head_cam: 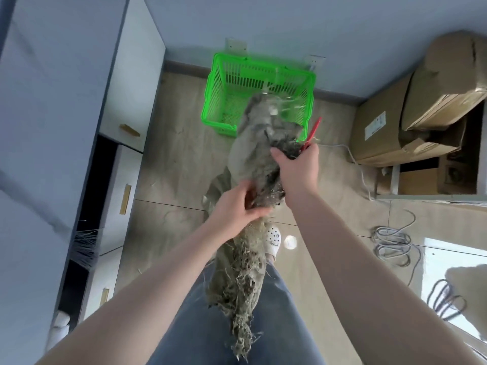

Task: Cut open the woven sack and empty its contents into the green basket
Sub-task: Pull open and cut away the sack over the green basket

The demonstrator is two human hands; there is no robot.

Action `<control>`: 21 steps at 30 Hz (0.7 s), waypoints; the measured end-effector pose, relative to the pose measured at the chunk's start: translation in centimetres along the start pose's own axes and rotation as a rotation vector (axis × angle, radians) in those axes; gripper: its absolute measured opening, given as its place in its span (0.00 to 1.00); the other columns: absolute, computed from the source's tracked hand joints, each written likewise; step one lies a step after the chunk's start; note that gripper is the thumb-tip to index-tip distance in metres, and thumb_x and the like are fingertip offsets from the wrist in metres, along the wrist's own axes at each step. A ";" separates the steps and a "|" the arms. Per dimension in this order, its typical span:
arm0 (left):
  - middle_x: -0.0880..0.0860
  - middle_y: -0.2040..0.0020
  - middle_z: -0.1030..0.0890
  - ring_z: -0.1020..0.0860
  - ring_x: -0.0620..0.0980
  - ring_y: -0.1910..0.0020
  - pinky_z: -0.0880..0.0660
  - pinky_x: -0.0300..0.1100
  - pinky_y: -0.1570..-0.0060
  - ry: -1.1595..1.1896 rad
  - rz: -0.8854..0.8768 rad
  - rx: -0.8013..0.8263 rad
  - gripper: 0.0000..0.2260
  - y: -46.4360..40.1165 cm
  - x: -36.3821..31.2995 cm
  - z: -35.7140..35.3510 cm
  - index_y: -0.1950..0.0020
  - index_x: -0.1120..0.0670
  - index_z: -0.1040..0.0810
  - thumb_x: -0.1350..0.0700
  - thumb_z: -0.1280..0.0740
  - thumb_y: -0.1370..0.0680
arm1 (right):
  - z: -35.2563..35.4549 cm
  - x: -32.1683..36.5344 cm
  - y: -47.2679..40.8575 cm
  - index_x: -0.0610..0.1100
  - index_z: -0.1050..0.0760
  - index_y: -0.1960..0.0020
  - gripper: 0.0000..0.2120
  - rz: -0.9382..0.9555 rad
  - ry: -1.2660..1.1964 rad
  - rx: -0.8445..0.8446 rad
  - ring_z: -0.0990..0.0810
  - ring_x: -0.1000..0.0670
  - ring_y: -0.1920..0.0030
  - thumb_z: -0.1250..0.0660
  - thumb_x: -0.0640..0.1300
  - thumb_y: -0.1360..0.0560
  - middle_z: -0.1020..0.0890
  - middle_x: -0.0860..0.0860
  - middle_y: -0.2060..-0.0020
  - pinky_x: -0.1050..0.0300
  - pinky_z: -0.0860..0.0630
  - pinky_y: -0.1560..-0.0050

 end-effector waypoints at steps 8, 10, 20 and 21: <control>0.56 0.43 0.25 0.24 0.52 0.45 0.24 0.44 0.46 0.577 0.061 -0.160 0.21 -0.6 -0.6 6.4 0.34 0.55 0.32 0.59 0.34 0.26 | -1.0 -1.0 1.8 0.46 0.35 0.47 0.22 0.101 0.057 0.112 0.22 0.49 0.52 0.24 0.43 0.31 0.24 0.51 0.54 0.52 0.24 0.49; 0.50 0.44 0.23 0.24 0.45 0.47 0.27 0.39 0.49 0.577 0.086 -0.239 0.19 -1.3 -1.6 7.4 0.37 0.53 0.29 0.50 0.32 0.26 | -2.1 -0.4 3.1 0.45 0.35 0.48 0.23 0.190 0.116 0.192 0.23 0.55 0.56 0.23 0.43 0.32 0.24 0.54 0.57 0.54 0.24 0.52; 0.53 0.59 0.16 0.17 0.55 0.56 0.20 0.46 0.48 0.624 0.251 -0.359 0.06 -2.5 0.1 7.0 0.58 0.52 0.19 0.54 0.32 0.22 | -2.5 -1.9 1.4 0.45 0.34 0.51 0.16 -0.128 -0.381 0.259 0.19 0.46 0.52 0.26 0.44 0.29 0.20 0.45 0.53 0.49 0.20 0.52; 0.57 0.57 0.15 0.17 0.56 0.56 0.20 0.51 0.47 0.686 0.268 -0.339 0.07 -2.4 0.3 6.5 0.56 0.53 0.18 0.56 0.34 0.21 | -2.7 -1.9 1.2 0.45 0.35 0.52 0.16 -0.149 -0.370 0.265 0.18 0.46 0.55 0.27 0.39 0.28 0.20 0.44 0.54 0.53 0.20 0.56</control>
Point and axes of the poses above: each hand's wrist, its own y-axis away from the middle knuckle, its own z-axis out of the back of the hand, x = y × z, the point moved 10 cm from there along -y, towards the middle knuckle
